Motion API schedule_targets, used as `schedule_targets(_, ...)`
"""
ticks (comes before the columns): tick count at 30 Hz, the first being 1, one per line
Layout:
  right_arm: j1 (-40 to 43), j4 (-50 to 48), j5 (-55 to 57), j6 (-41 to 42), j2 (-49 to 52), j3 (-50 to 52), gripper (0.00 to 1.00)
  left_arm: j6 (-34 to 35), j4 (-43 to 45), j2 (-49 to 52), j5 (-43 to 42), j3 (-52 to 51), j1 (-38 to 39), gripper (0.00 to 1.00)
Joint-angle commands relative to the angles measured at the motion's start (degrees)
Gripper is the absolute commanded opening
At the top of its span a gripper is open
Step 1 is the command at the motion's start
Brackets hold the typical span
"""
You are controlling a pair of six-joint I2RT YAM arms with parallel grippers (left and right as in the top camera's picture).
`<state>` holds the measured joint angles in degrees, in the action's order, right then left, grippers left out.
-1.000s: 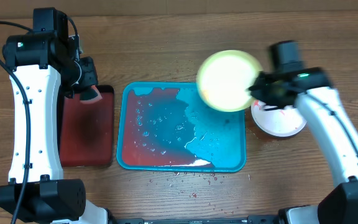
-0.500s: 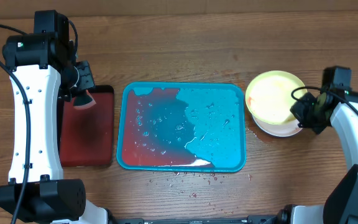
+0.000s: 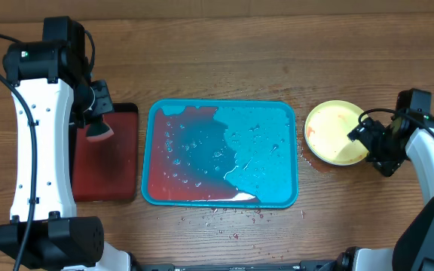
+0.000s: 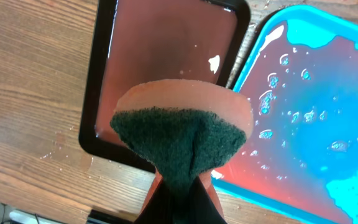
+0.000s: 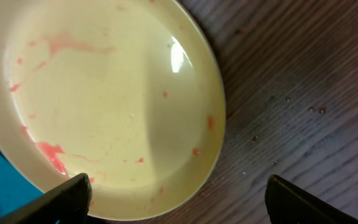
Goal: Clean dirty plates on tray and stack at the side
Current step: 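Place the yellow plate on top of the white plate stack, then lower the sponge onto the dark red tray and open left gripper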
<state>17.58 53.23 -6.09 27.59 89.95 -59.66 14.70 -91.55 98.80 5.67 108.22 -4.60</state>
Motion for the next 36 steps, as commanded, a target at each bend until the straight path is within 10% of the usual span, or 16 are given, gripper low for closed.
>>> schedule_targets(1,-0.2,3.3,-3.0,-4.0,-0.5,-6.6,0.93,0.7,-1.0,-0.6,0.3,-0.5,-1.9,0.04)
schedule_targets(13,-5.4,7.0,-2.8,-5.6,-0.5,-12.5,0.98,-7.5,20.8,-16.0,-6.0,-29.9,-14.8,0.04)
schedule_targets(24,-8.4,6.9,-1.5,-5.6,-0.5,-12.5,0.99,-8.3,39.1,-4.7,-10.2,-45.7,-16.4,0.05)
schedule_targets(27,-8.4,7.0,-1.5,-5.6,-0.5,-12.5,0.99,-8.3,40.2,-2.2,-10.2,-45.7,-16.4,0.28)
schedule_targets(31,-8.4,7.9,-1.5,-5.6,-0.6,-13.3,0.99,-6.2,40.3,-1.5,-10.0,-45.0,-16.4,0.84)
schedule_targets(36,-8.4,17.4,-1.5,-9.6,-0.7,-24.3,1.0,-4.0,31.9,-3.4,-10.9,-34.2,-16.3,0.88)
